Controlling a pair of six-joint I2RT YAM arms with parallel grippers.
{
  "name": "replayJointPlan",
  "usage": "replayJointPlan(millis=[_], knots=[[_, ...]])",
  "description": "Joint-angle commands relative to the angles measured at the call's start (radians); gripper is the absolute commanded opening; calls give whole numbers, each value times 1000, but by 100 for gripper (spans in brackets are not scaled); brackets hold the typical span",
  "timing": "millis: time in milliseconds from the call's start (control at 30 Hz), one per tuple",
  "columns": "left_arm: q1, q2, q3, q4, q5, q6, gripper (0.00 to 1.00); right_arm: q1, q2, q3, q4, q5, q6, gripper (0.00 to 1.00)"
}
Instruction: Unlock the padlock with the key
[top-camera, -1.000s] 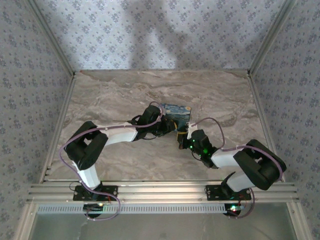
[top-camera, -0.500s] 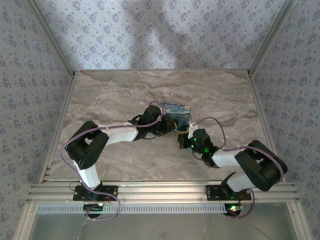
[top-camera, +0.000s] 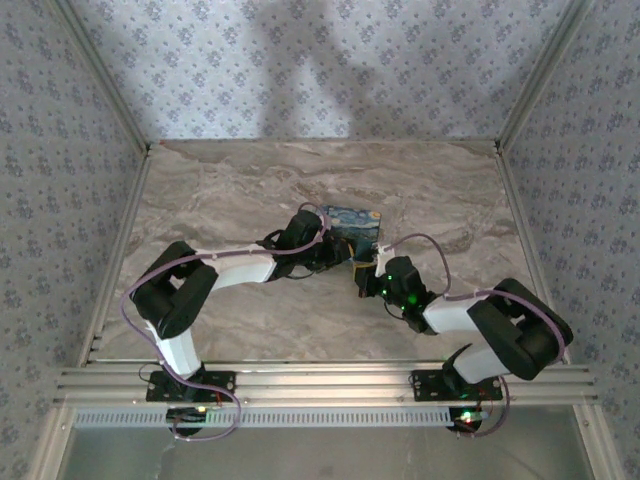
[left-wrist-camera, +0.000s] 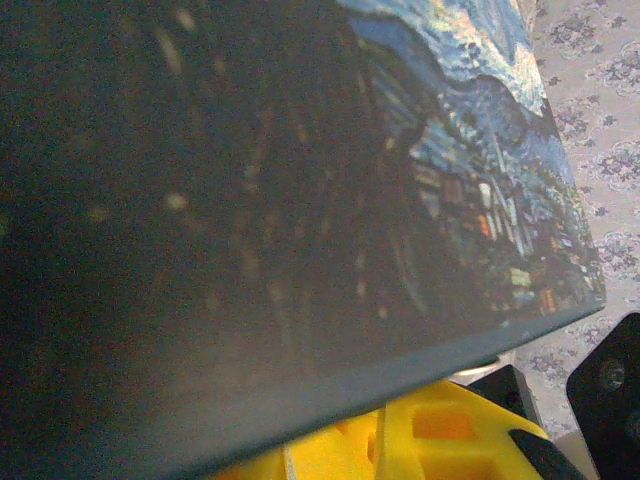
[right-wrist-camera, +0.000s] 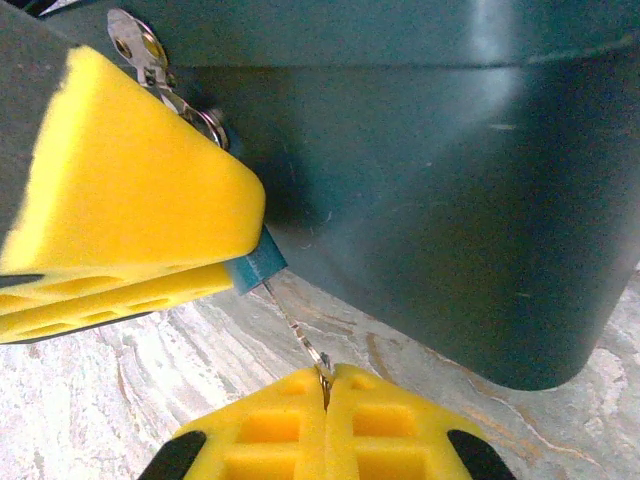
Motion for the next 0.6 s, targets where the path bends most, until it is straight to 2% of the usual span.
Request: replayJointPlan(millis=[0, 567], knots=[[-28, 25, 14, -9, 46, 11, 15, -1, 7, 53, 102, -36, 11, 0], [-35, 35, 15, -5, 45, 7, 15, -11, 42, 75, 125, -64, 12, 0]])
